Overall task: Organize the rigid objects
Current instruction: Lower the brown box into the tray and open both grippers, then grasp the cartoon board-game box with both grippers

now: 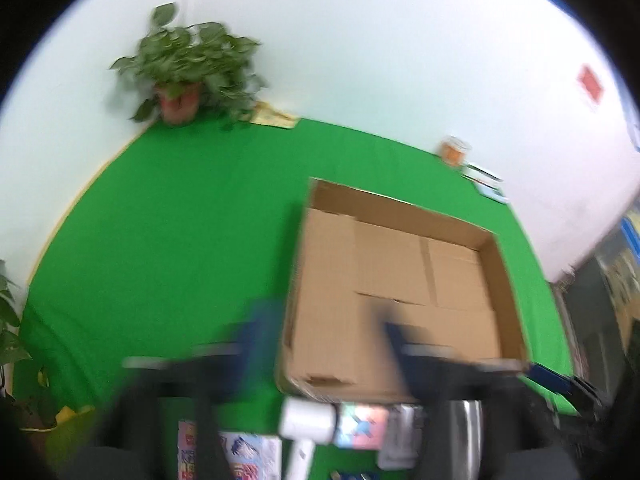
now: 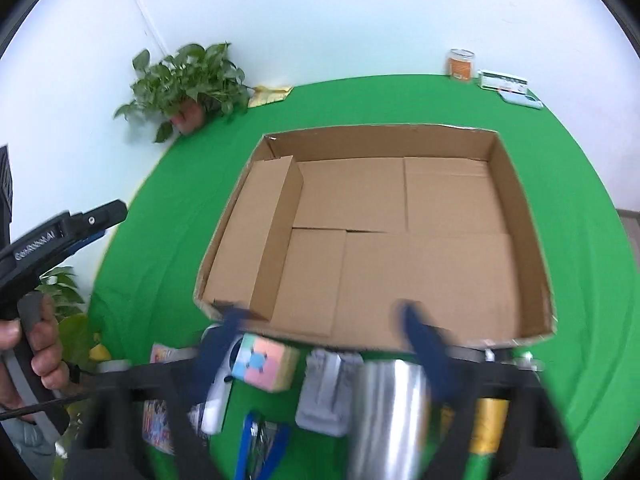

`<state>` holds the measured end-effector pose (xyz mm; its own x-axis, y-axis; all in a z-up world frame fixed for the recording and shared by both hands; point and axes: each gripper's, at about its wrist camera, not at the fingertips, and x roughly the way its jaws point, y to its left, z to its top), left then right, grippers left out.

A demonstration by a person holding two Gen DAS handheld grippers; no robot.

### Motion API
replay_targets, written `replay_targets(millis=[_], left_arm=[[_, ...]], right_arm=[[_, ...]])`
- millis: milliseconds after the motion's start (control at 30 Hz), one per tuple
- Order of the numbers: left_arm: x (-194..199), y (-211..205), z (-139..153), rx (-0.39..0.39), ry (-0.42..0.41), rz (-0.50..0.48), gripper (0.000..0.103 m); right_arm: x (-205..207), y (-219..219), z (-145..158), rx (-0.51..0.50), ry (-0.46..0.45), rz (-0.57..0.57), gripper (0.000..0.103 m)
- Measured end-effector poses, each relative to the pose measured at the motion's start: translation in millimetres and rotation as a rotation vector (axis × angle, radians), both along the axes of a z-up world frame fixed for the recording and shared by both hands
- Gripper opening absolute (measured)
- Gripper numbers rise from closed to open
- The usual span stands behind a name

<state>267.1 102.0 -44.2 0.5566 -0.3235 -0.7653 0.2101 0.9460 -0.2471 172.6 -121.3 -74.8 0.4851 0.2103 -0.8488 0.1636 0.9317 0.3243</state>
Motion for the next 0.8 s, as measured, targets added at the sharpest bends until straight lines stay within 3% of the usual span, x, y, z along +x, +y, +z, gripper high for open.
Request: replay_targets(millis=[33, 100, 133, 167, 200, 233, 267, 333, 500, 633, 800], left_arm=[[-9.2, -0.8, 0.6, -0.011, 0.028, -0.016, 0.004], [-36.6, 0.1, 10.6, -0.011, 0.004, -0.014, 0.004], [-50.3, 2.3, 16.4, -0.009, -0.02, -0.01, 0.004], [-63.3, 4.7, 21.6, -0.003, -0.035, 0.004, 0.02], [-74.2, 7.4, 24.0, 0.01, -0.028, 0.022, 0.041], [-83.1, 10.6, 24.3, 0.029, -0.006, 0.045, 0.092], [-95.0, 16.0, 25.5, 0.047, 0.005, 0.077, 0.102], [-115.4, 26.7, 28.6, 0.048, -0.01, 0.111, 0.102], [-145.0, 44.9, 11.6, 0.104, 0.11, 0.122, 0.102], [-160.0, 59.0, -18.9, 0.111, 0.192, 0.098, 0.102], [-147.9, 81.1, -74.6, 0.085, 0.327, 0.062, 0.102]], right_arm=[[-11.1, -7.9, 4.4, 0.005, 0.007, -0.005, 0.029], [-39.2, -23.9, 14.3, 0.022, -0.014, -0.029, 0.033], [-50.7, -29.7, 17.5, 0.036, -0.031, -0.03, 0.043], [-66.2, -36.0, 21.3, 0.047, -0.049, -0.037, 0.08], [-78.7, -40.7, 25.4, 0.051, -0.067, -0.051, 0.101], [-92.7, -44.3, 29.8, 0.055, -0.1, -0.069, 0.101], [-109.1, -48.4, 32.3, 0.062, -0.12, -0.077, 0.103], [-126.4, -48.1, 32.0, 0.087, -0.117, -0.06, 0.102], [-154.8, -24.8, 21.4, 0.166, -0.069, 0.018, 0.102], [-168.0, 22.2, 19.1, 0.225, -0.032, 0.188, 0.102], [-167.5, 95.7, 0.0, 0.262, 0.093, 0.357, 0.102]])
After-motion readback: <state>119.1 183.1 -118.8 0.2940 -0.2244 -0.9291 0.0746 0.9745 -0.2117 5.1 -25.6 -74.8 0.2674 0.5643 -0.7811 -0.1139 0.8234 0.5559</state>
